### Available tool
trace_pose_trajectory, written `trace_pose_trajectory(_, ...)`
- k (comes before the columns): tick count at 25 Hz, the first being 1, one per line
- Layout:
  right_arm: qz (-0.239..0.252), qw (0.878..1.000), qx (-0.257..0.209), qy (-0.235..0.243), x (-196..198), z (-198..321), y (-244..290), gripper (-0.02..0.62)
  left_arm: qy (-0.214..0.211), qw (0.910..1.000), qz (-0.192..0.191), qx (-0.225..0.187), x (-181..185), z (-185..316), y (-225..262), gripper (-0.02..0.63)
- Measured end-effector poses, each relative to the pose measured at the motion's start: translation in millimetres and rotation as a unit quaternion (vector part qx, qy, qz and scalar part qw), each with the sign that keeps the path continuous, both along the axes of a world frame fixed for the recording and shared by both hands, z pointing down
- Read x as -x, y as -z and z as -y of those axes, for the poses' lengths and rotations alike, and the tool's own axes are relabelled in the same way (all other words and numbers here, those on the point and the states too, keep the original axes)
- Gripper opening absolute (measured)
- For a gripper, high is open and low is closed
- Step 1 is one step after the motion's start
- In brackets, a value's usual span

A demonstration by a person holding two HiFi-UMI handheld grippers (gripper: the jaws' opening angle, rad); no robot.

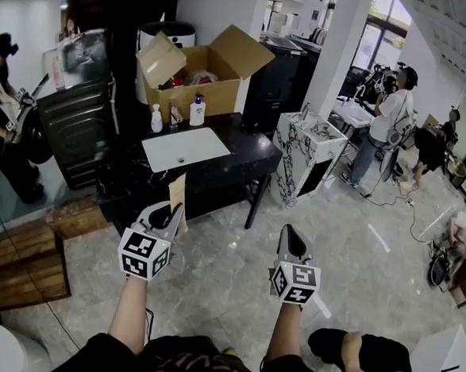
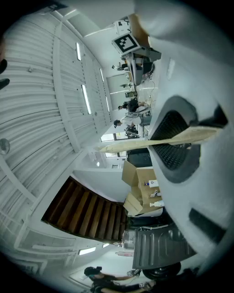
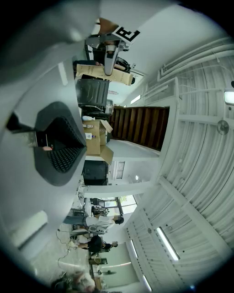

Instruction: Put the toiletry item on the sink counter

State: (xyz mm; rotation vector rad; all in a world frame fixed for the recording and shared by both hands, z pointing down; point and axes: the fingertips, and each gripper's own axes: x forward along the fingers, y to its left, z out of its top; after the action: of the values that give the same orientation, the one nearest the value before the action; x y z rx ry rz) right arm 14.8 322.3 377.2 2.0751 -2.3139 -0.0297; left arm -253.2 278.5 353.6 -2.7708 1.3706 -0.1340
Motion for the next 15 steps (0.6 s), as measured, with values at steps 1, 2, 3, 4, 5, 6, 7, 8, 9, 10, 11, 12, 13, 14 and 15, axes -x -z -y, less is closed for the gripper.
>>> trace_pose_trajectory(1,0.001,1.000,0.000,0.000,2,0,0,0.002,0.000,1.0000,0.000,0.000,1,0,1,0.028)
trace_pose_trajectory(2,0.001,1.000,-0.001,0.001,3,0,1,0.002,0.001,1.0000,0.000,0.000,3,0,1,0.028)
trace_pose_trajectory(3,0.002,1.000,-0.001,0.001,4,0,1,0.002,0.001,1.0000,-0.001,0.000,4,0,2,0.028)
trace_pose_trajectory(4,0.003,1.000,-0.002,0.001,5,0,1,0.002,0.002,1.0000,-0.002,0.000,5,0,2,0.028)
trace_pose_trajectory(5,0.004,1.000,-0.003,0.001,5,0,2,0.002,0.002,1.0000,-0.003,0.000,6,0,2,0.028)
trace_pose_trajectory(6,0.005,1.000,-0.004,0.001,5,-1,1,0.002,0.002,1.0000,-0.005,0.000,7,-1,2,0.028)
trace_pose_trajectory(7,0.007,1.000,-0.004,0.001,6,-2,1,0.002,0.002,1.0000,-0.006,0.001,7,-2,1,0.028)
trace_pose_trajectory(8,0.008,1.000,-0.004,0.002,7,-2,0,0.002,0.002,1.0000,-0.007,0.001,8,-2,0,0.028)
trace_pose_trajectory(9,0.008,1.000,-0.005,0.003,9,-2,0,0.002,0.002,1.0000,-0.008,0.002,10,-2,-1,0.028)
trace_pose_trajectory(10,0.007,1.000,-0.007,0.005,11,-2,0,0.002,0.002,1.0000,-0.008,0.002,11,-2,-1,0.028)
trace_pose_trajectory(11,0.005,1.000,-0.010,0.006,14,-2,0,0.003,0.001,1.0000,-0.009,0.003,13,-2,-1,0.028)
trace_pose_trajectory(12,0.002,1.000,-0.014,0.009,17,-2,1,0.003,0.001,0.9999,-0.010,0.003,15,-2,-2,0.028)
trace_pose_trajectory(13,-0.001,1.000,-0.016,0.011,20,-2,1,0.004,0.001,0.9999,-0.010,0.004,18,-1,-3,0.028)
trace_pose_trajectory(14,-0.006,1.000,-0.017,0.011,24,-1,2,0.005,0.000,0.9999,-0.010,0.005,20,0,-4,0.028)
trace_pose_trajectory(15,-0.010,1.000,-0.017,0.011,27,0,2,0.005,-0.001,0.9999,-0.011,0.006,23,1,-5,0.028)
